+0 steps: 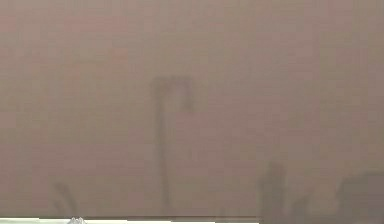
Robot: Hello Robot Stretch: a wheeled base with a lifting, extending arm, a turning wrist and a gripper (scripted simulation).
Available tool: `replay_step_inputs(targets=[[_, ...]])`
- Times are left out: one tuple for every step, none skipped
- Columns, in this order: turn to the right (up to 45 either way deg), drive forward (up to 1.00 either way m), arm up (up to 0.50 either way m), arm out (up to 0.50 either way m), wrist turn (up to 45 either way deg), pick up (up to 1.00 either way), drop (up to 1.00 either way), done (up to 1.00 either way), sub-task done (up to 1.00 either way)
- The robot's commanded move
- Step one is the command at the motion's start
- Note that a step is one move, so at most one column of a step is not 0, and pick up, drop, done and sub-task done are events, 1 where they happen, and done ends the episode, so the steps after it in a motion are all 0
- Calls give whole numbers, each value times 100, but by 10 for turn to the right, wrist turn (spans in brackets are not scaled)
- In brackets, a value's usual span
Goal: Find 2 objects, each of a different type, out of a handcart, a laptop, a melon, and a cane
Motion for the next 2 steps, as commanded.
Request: replay_step_inputs(targets=[[-450,0,0,0,0,0,0,0,0],[-450,0,0,0,0,0,0,0,0]])
